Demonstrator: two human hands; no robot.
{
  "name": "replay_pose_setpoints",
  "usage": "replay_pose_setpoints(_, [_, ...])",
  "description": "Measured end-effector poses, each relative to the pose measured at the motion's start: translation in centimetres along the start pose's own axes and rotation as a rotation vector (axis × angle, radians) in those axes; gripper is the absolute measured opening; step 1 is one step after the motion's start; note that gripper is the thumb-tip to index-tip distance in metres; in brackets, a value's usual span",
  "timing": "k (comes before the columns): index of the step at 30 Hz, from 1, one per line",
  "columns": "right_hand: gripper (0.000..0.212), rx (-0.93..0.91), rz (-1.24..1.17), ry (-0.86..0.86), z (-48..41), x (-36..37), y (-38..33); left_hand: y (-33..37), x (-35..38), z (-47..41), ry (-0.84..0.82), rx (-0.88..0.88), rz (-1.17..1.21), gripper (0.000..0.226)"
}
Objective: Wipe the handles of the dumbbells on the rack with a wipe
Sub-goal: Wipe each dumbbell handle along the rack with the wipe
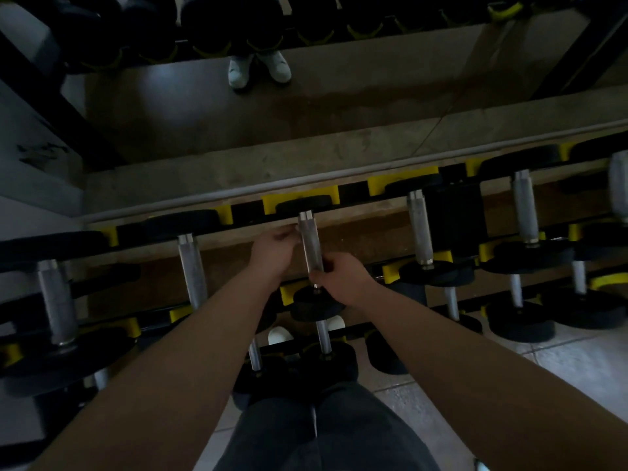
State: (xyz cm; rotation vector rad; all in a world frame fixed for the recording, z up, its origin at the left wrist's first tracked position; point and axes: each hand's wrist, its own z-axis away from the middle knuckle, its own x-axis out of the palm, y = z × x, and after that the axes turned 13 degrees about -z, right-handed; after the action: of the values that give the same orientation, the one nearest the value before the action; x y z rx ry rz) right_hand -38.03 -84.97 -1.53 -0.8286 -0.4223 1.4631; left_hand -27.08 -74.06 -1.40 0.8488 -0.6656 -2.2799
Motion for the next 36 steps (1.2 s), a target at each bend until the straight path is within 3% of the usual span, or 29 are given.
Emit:
replay_pose_setpoints(5, [0.034, 0.000, -0.029, 0.107, 0.6, 0.7, 0.0, -2.6, -0.7, 1.6, -0.302, 0.113, -0.412, 0.014])
replay_pose_setpoints(7, [0.035, -0.029, -0.025, 0.174, 1.1, 1.3, -0.2, -2.9, -0.8, 2.1, -0.370, 0.129, -0.465, 0.015])
replay_pose_setpoints(10, [0.033, -0.037, -0.003, 0.219, 1.7, 2.0, -0.3, -1.7, -1.4, 0.6, -0.326, 0.082, -0.344, 0.012])
replay_pose_setpoints(13, [0.046, -0.050, 0.044, 0.236, 2.2, 2.3, -0.3, 0.2, -1.8, -1.7, -0.246, 0.054, -0.077, 0.016])
replay_pose_setpoints(15, [0.050, -0.047, 0.056, 0.256, 2.4, 2.3, -0.2, 0.5, -1.8, -2.4, -0.178, 0.089, -0.038, 0.017])
replay_pose_setpoints(17, [0.049, -0.049, 0.063, 0.273, 2.4, 2.5, -0.2, -0.3, -1.6, -1.9, -0.206, 0.124, -0.157, 0.020])
replay_pose_setpoints(21, [0.048, -0.075, 0.103, 0.303, 2.5, 2.9, -0.3, -2.9, -1.5, -0.2, -0.490, 0.245, -0.635, 0.018])
replay_pose_setpoints(23, [0.049, -0.078, 0.111, 0.320, 2.6, 3.0, -0.3, -2.6, -1.8, -0.6, -0.504, 0.291, -0.727, 0.022])
replay_pose_setpoints(25, [0.049, -0.075, 0.110, 0.323, 2.5, 3.1, 0.0, -1.4, -2.2, -1.5, -0.431, 0.287, -0.674, 0.021])
replay_pose_setpoints(27, [0.049, -0.072, 0.101, 0.314, 2.5, 3.1, 0.1, -0.1, -2.5, -2.4, -0.301, 0.221, -0.408, 0.012])
replay_pose_setpoints(29, [0.051, -0.063, 0.092, 0.303, 2.4, 3.1, 0.2, 0.7, -2.5, -3.2, -0.228, 0.145, -0.133, 0.020])
replay_pose_setpoints(30, [0.052, -0.062, 0.095, 0.300, 2.3, 3.1, 0.3, 0.6, -2.3, -3.3, -0.240, 0.143, -0.105, 0.022])
replay_pose_setpoints(36, [0.051, -0.095, 0.108, 0.270, 2.1, 2.6, 0.6, -2.8, -1.3, -2.3, -0.556, 0.323, -0.738, 0.019])
